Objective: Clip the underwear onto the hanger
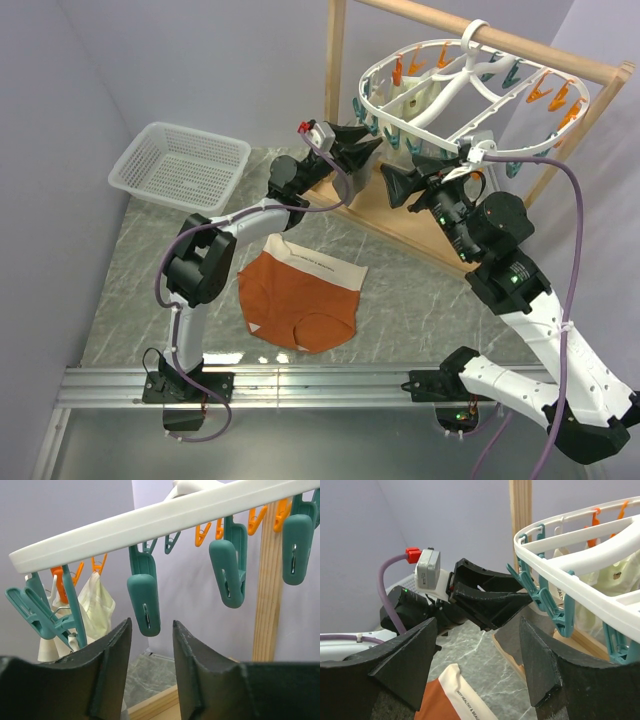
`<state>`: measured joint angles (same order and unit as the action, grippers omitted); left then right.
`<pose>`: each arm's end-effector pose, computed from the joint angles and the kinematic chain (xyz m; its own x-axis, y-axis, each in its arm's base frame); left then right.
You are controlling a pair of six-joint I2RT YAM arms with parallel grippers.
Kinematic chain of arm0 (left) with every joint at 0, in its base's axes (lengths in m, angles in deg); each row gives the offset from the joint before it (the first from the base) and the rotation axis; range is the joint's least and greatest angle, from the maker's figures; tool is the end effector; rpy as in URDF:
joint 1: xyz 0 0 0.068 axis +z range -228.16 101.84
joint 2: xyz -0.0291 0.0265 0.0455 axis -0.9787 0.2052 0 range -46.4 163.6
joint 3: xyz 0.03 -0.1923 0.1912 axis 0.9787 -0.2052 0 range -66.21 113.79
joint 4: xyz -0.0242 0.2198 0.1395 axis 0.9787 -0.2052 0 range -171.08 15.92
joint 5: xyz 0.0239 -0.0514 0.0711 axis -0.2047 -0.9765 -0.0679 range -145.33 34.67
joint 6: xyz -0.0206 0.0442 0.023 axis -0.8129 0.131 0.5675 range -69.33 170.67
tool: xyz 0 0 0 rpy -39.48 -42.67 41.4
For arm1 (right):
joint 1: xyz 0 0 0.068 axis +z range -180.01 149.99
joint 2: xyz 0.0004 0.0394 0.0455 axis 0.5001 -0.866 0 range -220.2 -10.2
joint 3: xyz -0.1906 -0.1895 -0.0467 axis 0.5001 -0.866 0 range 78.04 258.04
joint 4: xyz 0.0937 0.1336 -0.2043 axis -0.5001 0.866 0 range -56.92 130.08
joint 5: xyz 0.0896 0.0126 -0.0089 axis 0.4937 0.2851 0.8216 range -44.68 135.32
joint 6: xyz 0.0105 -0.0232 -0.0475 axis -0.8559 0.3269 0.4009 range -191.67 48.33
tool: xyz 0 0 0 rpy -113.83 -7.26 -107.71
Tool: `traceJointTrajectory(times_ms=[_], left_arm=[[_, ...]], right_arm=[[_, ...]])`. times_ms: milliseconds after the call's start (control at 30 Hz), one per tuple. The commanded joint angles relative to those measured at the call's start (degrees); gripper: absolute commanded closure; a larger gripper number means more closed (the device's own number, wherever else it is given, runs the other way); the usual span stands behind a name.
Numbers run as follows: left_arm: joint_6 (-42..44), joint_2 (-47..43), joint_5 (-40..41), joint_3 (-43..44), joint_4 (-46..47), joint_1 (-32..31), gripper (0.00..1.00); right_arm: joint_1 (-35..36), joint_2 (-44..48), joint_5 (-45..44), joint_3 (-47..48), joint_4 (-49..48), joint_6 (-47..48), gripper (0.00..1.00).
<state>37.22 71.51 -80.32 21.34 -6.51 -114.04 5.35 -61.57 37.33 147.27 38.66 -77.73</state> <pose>0.3719 -0.2877 0.3390 0.2895 -0.4697 -0.8340 0.8958 0.4400 0.0632 0.1471 0.0983 0.4753 0.1237 0.2160 -0.9685 -0.4779 0.8683 0.1327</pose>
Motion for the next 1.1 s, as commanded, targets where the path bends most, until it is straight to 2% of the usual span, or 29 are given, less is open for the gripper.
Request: traceJointTrajectory(times_ms=[0, 100, 200, 300, 333, 433, 567, 667, 833, 1067], left_arm=[[-1.3, -0.2, 0.0, 3.1, 3.2, -0.3, 0.55], [-1.7, 0.7, 0.2, 4.7, 2.7, -0.4, 0.56], [-1.5, 1.7, 0.1, 6.7, 1.8, -0.4, 0.62], [-1.1, 2.2, -0.1, 7.8, 0.5, -0.4, 0.76], [-1.0, 2.2, -0.1, 7.8, 0.5, -0.4, 0.85], [-0.3, 1.0, -0.4, 7.4, -1.0, -0.1, 1.00], [3.8, -3.5, -2.2, 3.0, -4.3, 0.7, 1.00], [7.0, -7.3, -3.9, 0.8, -10.1, 1.0, 1.00], [9.6, -10.6, -5.1, 2.2, -20.2, 1.2, 1.00], [17.9, -14.1, -7.8, 4.7, -32.8, 1.2, 1.00]], right_arm=[[-0.3, 0.0, -0.5, -0.6, -4.7, 0.6, 0.27], [-0.3, 0.0, -0.7, -0.9, -4.9, 0.7, 0.27], [-0.4, 0.1, -1.4, -1.4, -5.0, 1.1, 0.27], [-0.4, 0.0, -2.7, -1.6, -5.4, 0.7, 0.27], [-0.5, -0.2, -3.1, -1.7, -5.4, 0.7, 0.27], [-0.5, -1.4, -4.0, -1.5, -5.5, 0.5, 0.28], [-0.7, -3.3, -5.8, -0.4, -5.4, -0.5, 0.31], [-0.8, -5.0, -5.8, 0.5, -5.5, -1.8, 0.34], [-0.8, -8.5, -4.8, 2.4, -7.5, -4.5, 0.36], [-1.9, -12.3, -4.8, 7.7, -8.0, -7.6, 0.36]])
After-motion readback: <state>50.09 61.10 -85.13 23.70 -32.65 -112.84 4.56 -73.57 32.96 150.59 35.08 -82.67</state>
